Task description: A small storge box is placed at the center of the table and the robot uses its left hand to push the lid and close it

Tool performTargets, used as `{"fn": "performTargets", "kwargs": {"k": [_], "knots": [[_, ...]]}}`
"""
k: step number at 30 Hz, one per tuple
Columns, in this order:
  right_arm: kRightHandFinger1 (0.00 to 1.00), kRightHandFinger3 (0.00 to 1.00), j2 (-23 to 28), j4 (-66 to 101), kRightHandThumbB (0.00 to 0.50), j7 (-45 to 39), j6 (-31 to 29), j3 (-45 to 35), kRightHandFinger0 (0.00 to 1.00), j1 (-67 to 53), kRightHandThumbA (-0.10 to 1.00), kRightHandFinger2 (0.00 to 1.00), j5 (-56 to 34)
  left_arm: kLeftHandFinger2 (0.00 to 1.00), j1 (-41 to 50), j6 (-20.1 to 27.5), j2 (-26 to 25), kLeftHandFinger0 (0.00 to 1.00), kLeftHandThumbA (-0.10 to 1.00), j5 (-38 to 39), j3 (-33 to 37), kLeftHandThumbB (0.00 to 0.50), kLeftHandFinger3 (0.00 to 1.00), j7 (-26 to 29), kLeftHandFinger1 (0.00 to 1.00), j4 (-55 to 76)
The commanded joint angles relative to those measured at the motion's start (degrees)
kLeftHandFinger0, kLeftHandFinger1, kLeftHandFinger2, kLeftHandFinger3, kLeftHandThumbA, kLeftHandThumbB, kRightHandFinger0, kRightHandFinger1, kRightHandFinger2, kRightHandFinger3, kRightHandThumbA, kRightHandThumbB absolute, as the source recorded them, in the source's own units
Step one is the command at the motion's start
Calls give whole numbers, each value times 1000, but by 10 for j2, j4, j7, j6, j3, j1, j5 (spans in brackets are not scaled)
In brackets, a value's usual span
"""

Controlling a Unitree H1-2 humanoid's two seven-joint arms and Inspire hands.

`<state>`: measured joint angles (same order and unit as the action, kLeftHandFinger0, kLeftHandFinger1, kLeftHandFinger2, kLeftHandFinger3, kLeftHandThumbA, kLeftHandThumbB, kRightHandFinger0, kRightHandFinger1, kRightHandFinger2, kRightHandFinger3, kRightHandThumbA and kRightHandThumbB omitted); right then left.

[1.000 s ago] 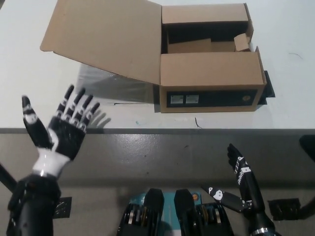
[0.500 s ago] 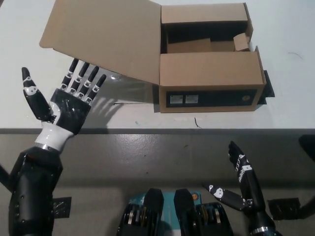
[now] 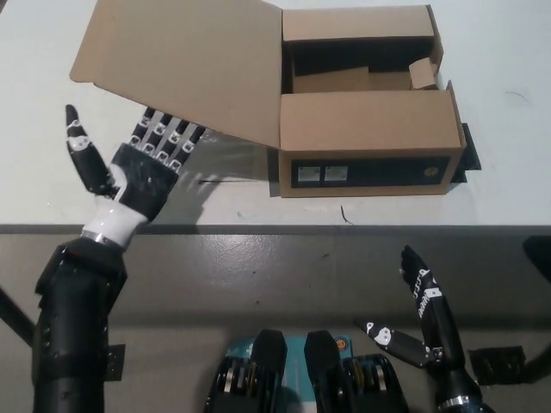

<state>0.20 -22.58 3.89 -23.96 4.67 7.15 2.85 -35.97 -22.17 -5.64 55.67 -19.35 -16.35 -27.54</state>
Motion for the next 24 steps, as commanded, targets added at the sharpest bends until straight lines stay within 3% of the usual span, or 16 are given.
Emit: {"fn": "performTargets", "kwargs": {"k": [1, 11, 15, 19, 22, 24], "knots": [[1000, 1000, -4, 9, 413, 4, -30, 3, 1000, 14, 1000, 1000, -1, 1000, -64, 10, -9, 1000, 1000, -17, -3, 404, 1000, -14, 1000, -22], [1000, 1000, -4, 10, 411, 4, -30, 4, 1000, 14, 1000, 1000, -1, 1000, -199, 60, -34, 1000, 1000, -55, -16, 435, 1000, -40, 1000, -199], [1000, 1000, -3, 10, 411, 4, -30, 3, 1000, 17, 1000, 1000, -1, 1000, -225, 67, -30, 1000, 1000, -68, -17, 420, 1000, -35, 1000, -208], [1000, 1000, -3, 9, 421, 3, -30, 2, 1000, 17, 1000, 1000, -3, 1000, -232, 84, -25, 1000, 1000, -114, 21, 442, 1000, -41, 1000, -169], [1000, 1000, -3, 8, 422, 6, -30, 3, 1000, 21, 1000, 1000, 1, 1000, -236, 117, -32, 1000, 1000, -190, 82, 445, 1000, -33, 1000, -140], [1000, 1000, -3, 8, 419, 6, -30, 4, 1000, 20, 1000, 1000, 2, 1000, -231, 139, -38, 1000, 1000, -267, 146, 417, 1000, -14, 1000, -103]]}}
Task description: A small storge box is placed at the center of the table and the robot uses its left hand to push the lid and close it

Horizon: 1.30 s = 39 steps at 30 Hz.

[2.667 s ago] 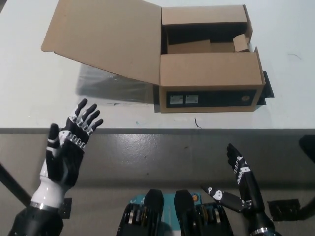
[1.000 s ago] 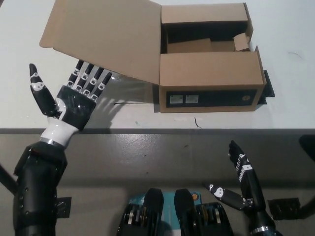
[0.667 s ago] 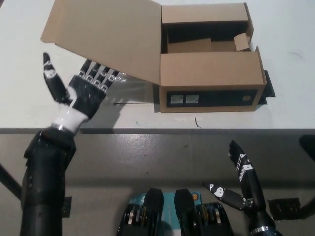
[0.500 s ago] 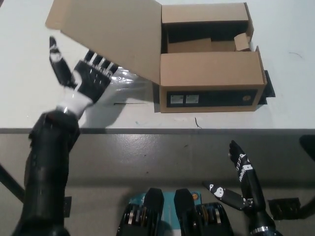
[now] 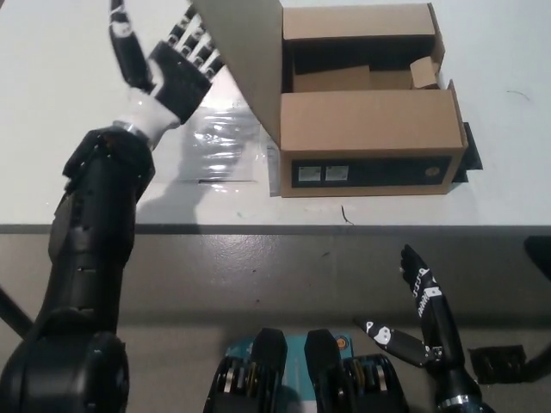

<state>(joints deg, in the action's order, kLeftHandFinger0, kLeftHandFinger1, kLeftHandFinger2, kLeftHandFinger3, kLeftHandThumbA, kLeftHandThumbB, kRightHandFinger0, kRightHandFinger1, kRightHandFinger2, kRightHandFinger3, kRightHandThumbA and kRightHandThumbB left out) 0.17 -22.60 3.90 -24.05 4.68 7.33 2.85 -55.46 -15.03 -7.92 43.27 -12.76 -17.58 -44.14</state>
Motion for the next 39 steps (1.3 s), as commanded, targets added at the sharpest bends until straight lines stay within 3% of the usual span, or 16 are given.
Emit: {"fn": "performTargets", "kwargs": {"k": [1, 2, 3, 4, 5, 6, 10, 13, 15, 17, 24, 32, 35, 36, 39], "knots": [[1000, 1000, -2, 9, 420, 7, -29, 4, 1000, 18, 1000, 1000, 3, 1000, -34, 83, -20, 1000, 1000, -188, 118, 413, 1000, 4, 1000, 82], [1000, 1000, -2, 8, 420, 6, -29, 4, 1000, 18, 1000, 1000, 4, 1000, -32, 97, -24, 1000, 1000, -225, 148, 412, 1000, 10, 1000, 92], [1000, 1000, -2, 7, 419, 4, -29, 5, 1000, 19, 1000, 1000, 2, 1000, -37, 129, -37, 1000, 1000, -308, 213, 438, 1000, 14, 1000, 103], [1000, 1000, -2, 7, 418, 3, -29, 6, 1000, 19, 1000, 1000, 2, 1000, -37, 138, -39, 1000, 1000, -325, 227, 440, 1000, 17, 1000, 105], [1000, 1000, -2, 7, 417, 3, -29, 6, 1000, 19, 1000, 1000, 3, 1000, -38, 149, -45, 1000, 1000, -356, 254, 481, 1000, 18, 1000, 112], [1000, 1000, -3, 5, 424, 2, -29, 5, 1000, 19, 1000, 1000, 1, 1000, -42, 172, -49, 1000, 1000, -407, 292, 433, 1000, 26, 1000, 110], [1000, 1000, -4, 8, 416, -3, -29, 4, 1000, 18, 1000, 1000, -4, 1000, -55, 223, -55, 1000, 1000, -509, 375, 388, 1000, 42, 1000, 102], [1000, 1000, -5, 10, 410, -4, -29, 6, 1000, 17, 1000, 1000, -3, 1000, -68, 239, -60, 1000, 1000, -590, 443, 398, 1000, 65, 1000, 93], [1000, 1000, -4, 11, 403, -6, -29, 5, 1000, 17, 1000, 1000, -4, 1000, -69, 252, -58, 1000, 1000, -608, 465, 423, 1000, 71, 1000, 81], [1000, 1000, -2, 10, 394, -7, -29, 5, 1000, 19, 1000, 1000, -5, 1000, -69, 262, -62, 1000, 1000, -638, 497, 416, 1000, 77, 1000, 78], [1000, 1000, 0, 11, 397, -11, -29, 2, 1000, 19, 1000, 1000, -9, 1000, -62, 279, -68, 1000, 1000, -684, 552, 402, 1000, 94, 1000, 67], [1000, 1000, 0, 11, 396, -6, -29, 5, 1000, 18, 1000, 1000, -3, 1000, -47, 287, -93, 1000, 1000, -697, 555, 390, 1000, 105, 1000, 114], [1000, 1000, 2, 13, 386, -10, -29, 5, 1000, 18, 1000, 1000, -5, 1000, -27, 269, -110, 1000, 1000, -680, 527, 409, 1000, 89, 1000, 194], [1000, 1000, 3, 14, 388, -11, -29, 4, 1000, 17, 1000, 1000, -6, 1000, -11, 249, -119, 1000, 1000, -666, 511, 436, 1000, 75, 1000, 245], [1000, 1000, 4, 12, 391, -10, -29, 4, 1000, 19, 1000, 1000, -5, 1000, 43, 224, -136, 1000, 1000, -619, 459, 404, 1000, 67, 1000, 367]]}}
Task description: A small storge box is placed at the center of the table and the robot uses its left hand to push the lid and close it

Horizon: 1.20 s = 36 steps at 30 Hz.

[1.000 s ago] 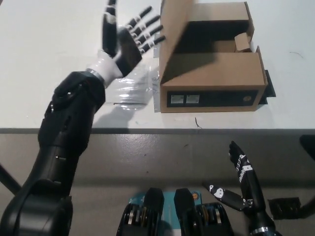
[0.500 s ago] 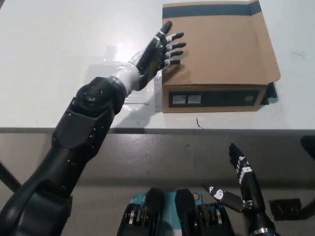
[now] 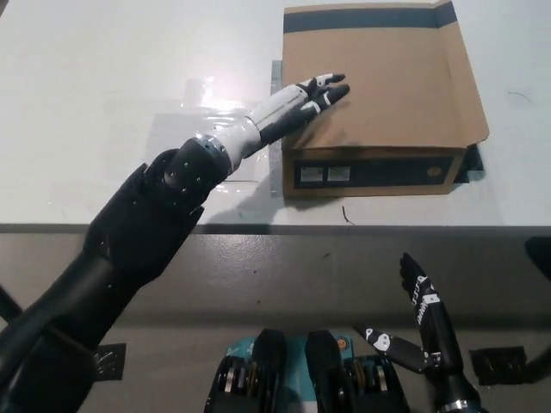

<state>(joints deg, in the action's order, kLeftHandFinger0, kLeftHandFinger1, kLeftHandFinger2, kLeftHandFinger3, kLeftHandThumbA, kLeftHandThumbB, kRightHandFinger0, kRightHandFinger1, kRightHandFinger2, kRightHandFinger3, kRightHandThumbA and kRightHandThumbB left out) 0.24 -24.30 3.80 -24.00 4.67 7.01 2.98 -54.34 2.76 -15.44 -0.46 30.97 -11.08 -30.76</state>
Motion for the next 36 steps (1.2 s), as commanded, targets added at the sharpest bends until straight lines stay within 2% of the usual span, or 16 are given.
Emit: {"fn": "performTargets", "kwargs": {"k": [1, 5, 7, 11, 12, 14, 17, 22, 24, 28, 34, 36], "knots": [[1000, 1000, 2, 29, 393, -8, -29, 4, 1000, 21, 1000, 1000, -6, 1000, 48, 35, -66, 1000, 1000, -173, 10, 407, 1000, 0, 1000, 267], [1000, 1000, 4, 32, 400, -10, -29, 3, 1000, 15, 1000, 1000, -8, 1000, 141, 26, -75, 1000, 1000, -130, -46, 421, 1000, 8, 1000, 393], [1000, 1000, 3, 31, 394, -7, -29, 4, 1000, 14, 1000, 1000, -5, 1000, 198, 40, -78, 1000, 1000, -105, -69, 420, 1000, 17, 1000, 437], [1000, 1000, 4, 24, 391, -7, -29, 4, 1000, 18, 1000, 1000, -5, 1000, 281, 68, -66, 1000, 1000, -65, -110, 414, 1000, 39, 1000, 469], [1000, 1000, 4, 22, 391, -5, -29, 3, 1000, 19, 1000, 1000, -5, 1000, 300, 62, -64, 1000, 1000, -66, -119, 444, 1000, 42, 1000, 478], [1000, 1000, 2, 26, 393, -5, -29, 2, 1000, 13, 1000, 1000, -6, 1000, 342, 80, -55, 1000, 1000, -54, -138, 426, 1000, 51, 1000, 484], [1000, 1000, 1, 28, 395, -3, -29, 3, 1000, 12, 1000, 1000, -4, 1000, 404, 118, -43, 1000, 1000, -71, -167, 383, 1000, 60, 1000, 474], [1000, 1000, 2, 24, 378, -8, -29, 3, 1000, 15, 1000, 1000, -8, 1000, 456, 170, -28, 1000, 1000, -98, -196, 378, 1000, 57, 1000, 418], [1000, 1000, 3, 23, 375, -8, -29, 3, 1000, 16, 1000, 1000, -8, 1000, 468, 177, -25, 1000, 1000, -109, -204, 400, 1000, 57, 1000, 399], [1000, 1000, 1, 24, 385, -5, -29, 4, 1000, 16, 1000, 1000, -5, 1000, 473, 196, -21, 1000, 1000, -146, -215, 417, 1000, 71, 1000, 355], [1000, 1000, 0, 23, 394, -4, -29, 2, 1000, 22, 1000, 1000, -7, 1000, 452, 235, -32, 1000, 1000, -246, -216, 352, 1000, 114, 1000, 265], [1000, 1000, 0, 23, 389, -5, -29, 3, 1000, 22, 1000, 1000, -7, 1000, 446, 231, -35, 1000, 1000, -269, -213, 355, 1000, 120, 1000, 252]]}}
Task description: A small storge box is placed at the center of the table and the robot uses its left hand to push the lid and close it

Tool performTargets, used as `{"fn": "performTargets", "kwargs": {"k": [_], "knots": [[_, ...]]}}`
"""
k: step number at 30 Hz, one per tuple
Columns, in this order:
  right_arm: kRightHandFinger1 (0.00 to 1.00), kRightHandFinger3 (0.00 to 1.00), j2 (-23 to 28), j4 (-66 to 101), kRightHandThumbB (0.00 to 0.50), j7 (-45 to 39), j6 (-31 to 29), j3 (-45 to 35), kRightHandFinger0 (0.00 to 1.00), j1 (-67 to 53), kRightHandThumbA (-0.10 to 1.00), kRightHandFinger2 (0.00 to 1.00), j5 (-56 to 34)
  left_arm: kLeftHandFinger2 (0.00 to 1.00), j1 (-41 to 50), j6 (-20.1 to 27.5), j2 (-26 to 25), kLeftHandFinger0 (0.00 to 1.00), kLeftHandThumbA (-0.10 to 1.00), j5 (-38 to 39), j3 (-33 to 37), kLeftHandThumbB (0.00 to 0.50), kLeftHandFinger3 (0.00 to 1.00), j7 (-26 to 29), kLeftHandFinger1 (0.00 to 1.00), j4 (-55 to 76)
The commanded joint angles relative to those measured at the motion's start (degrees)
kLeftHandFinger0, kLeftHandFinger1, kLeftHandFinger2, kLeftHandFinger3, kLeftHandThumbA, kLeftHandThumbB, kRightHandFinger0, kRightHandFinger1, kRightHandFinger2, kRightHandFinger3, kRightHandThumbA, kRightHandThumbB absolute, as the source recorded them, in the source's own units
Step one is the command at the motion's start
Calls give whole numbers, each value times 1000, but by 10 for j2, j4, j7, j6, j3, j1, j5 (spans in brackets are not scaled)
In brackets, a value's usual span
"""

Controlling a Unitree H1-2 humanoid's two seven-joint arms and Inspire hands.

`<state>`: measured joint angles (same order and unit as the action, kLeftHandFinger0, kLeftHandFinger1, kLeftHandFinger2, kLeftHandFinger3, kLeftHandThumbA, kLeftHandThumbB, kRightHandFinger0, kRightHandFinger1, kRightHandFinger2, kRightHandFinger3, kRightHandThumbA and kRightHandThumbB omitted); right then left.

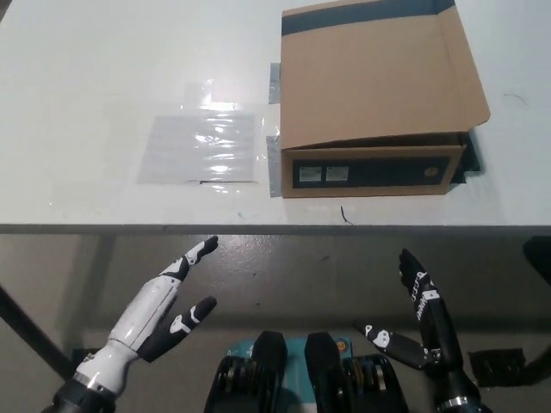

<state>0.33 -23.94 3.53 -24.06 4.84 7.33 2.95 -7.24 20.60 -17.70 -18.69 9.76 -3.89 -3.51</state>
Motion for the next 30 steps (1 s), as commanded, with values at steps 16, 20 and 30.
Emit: {"fn": "performTargets", "kwargs": {"k": [16, 20, 30], "knots": [[1000, 1000, -2, 25, 404, -5, -29, 6, 1000, 7, 1000, 1000, -5, 1000, -13, 37, -11, 1000, 1000, -99, 1, 285, 1000, 38, 1000, -77], [1000, 1000, 0, 30, 390, -2, -29, 12, 1000, -2, 1000, 1000, 0, 1000, -2, 45, -3, 1000, 1000, -50, -5, 267, 1000, 27, 1000, -77], [1000, 1000, 0, 35, 377, 1, -29, 13, 1000, -9, 1000, 1000, -2, 1000, -3, 33, -7, 1000, 1000, -49, 0, 282, 1000, 13, 1000, -61]]}}
